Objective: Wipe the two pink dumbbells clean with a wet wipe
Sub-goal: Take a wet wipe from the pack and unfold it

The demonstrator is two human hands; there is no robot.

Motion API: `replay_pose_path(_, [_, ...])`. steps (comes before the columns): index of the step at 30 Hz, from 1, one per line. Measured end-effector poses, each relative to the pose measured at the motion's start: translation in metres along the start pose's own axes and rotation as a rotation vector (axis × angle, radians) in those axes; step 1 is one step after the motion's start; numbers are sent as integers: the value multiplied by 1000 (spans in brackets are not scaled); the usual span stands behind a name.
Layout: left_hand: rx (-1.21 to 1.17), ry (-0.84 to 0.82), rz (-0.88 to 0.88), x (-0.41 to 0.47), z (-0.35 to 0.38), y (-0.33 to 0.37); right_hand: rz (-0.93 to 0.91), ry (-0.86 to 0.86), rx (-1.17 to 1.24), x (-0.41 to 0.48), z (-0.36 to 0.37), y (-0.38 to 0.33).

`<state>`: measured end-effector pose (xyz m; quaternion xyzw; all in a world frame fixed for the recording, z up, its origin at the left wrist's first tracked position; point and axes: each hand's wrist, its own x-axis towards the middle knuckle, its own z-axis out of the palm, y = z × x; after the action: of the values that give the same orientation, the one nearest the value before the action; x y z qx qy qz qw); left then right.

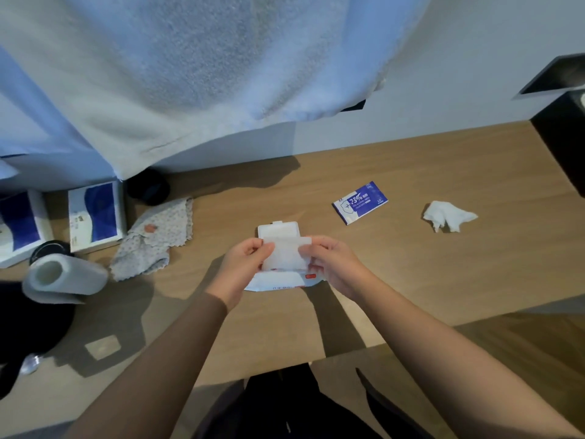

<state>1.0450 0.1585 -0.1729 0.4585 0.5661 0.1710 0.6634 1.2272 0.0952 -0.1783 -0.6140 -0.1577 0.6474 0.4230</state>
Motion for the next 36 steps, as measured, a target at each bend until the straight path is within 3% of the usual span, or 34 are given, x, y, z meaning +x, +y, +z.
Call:
replay_pose_path(3, [-29,65,29,-9,9,-1,52,-34,83,-7,6,8])
replay_pose_path(8, [317,311,169,-22,28,-2,-218,326,-218,-16,31,22])
replay_pose_path(17, [299,255,265,-34,44,7,-444,631,-309,-46,38,32])
replay_pose_path(22, [299,35,410,-51,46,-2,-453,819,-244,-74,47,56])
replay_pose_path(27, [239,-241,225,-74,49,-6,-478,1008,-90,-119,68,94])
replay_pose_path(31, [425,-442,190,-96,62,-24,-488,1145,-55,-161,81,119])
replay_pose_path(36, [660,-582,395,-127,86,-53,-425,1303,36,-204,85,158])
